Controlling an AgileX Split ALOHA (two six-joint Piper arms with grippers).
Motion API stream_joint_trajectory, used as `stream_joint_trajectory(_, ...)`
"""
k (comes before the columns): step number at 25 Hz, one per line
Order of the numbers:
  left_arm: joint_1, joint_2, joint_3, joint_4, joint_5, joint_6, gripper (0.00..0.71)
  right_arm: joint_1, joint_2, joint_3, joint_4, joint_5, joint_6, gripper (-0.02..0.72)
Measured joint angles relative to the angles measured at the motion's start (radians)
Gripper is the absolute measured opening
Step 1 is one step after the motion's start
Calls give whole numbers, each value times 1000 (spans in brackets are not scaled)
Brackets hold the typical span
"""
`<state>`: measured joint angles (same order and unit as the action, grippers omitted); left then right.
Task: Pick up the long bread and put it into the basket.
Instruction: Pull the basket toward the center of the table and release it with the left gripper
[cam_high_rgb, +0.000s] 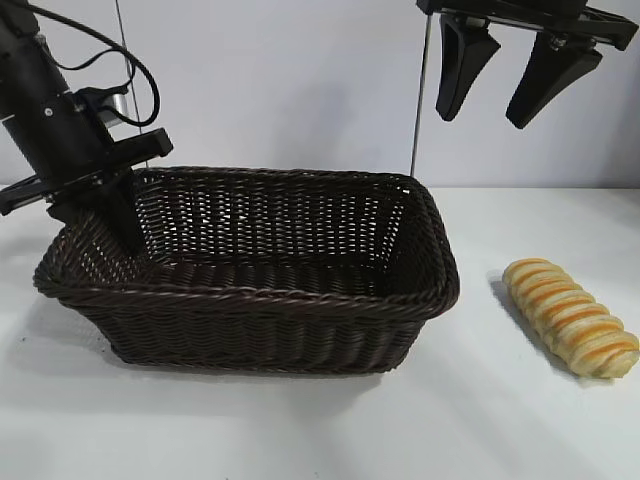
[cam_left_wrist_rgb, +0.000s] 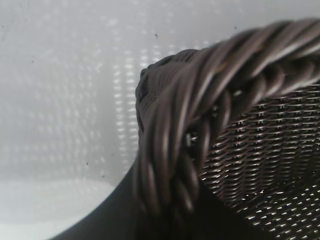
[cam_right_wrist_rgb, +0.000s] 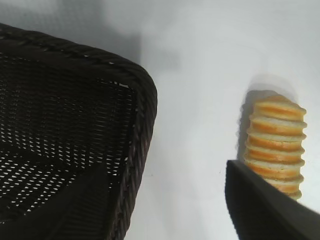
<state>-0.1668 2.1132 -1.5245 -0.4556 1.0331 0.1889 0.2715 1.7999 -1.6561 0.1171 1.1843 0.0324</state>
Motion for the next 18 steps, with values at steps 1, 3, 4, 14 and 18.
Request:
stream_joint_trajectory(1,0,8,0,0,0,0,99,0,0,0,0,0,0,486)
stream_joint_trajectory(3,0,22,0,0,0,0,99,0,0,0,0,0,0,486)
stream_joint_trajectory(4,0,26,0,-1,-1,0,99,0,0,0,0,-1,0,486)
stream_joint_trajectory(14,0,30,0,-14,1,2,156,0,0,0,0,-2,0,486)
stream_joint_trajectory(18,0,30,-1,-29,1,2,382,0,0,0,0,-2,0,486)
